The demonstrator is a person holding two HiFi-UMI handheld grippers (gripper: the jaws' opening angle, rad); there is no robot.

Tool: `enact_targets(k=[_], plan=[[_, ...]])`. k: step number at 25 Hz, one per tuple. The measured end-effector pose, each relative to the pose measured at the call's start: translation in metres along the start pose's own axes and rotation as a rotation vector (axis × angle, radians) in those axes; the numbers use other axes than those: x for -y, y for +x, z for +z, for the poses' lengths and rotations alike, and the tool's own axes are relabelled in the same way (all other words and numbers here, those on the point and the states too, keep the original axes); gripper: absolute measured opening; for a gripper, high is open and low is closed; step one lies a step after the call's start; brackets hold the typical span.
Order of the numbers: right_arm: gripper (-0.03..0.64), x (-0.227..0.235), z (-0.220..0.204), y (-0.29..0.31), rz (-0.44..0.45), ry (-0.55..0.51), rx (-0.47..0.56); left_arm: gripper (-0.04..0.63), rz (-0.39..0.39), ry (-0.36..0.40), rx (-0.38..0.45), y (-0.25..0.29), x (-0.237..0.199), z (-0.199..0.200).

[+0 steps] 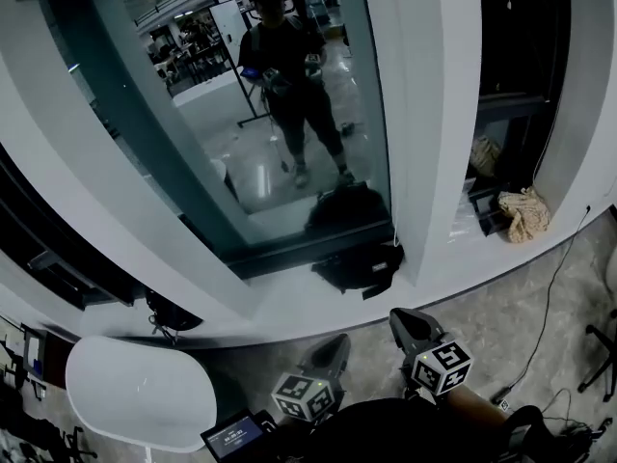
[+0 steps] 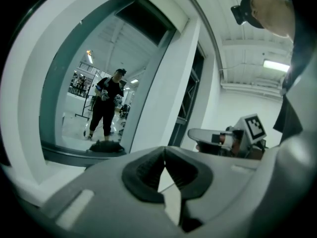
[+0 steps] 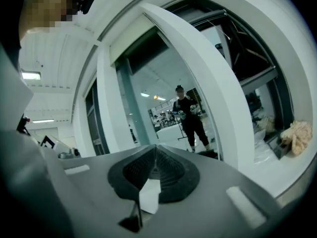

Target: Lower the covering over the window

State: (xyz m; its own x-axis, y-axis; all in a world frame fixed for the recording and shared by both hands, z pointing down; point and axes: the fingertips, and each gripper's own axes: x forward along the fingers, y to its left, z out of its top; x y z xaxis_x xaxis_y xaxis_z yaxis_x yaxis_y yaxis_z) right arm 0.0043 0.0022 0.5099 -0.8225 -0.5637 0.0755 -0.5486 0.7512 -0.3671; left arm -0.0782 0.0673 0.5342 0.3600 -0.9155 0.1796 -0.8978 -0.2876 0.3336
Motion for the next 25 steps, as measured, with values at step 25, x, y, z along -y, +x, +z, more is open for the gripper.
enact_targets(k=[25], plan=[[0.054,0.141,0.158,0.144,-0.199,-0.025,0.252,0.005,-0.174,0.173,0.183,0.252,-0.083,0.191]])
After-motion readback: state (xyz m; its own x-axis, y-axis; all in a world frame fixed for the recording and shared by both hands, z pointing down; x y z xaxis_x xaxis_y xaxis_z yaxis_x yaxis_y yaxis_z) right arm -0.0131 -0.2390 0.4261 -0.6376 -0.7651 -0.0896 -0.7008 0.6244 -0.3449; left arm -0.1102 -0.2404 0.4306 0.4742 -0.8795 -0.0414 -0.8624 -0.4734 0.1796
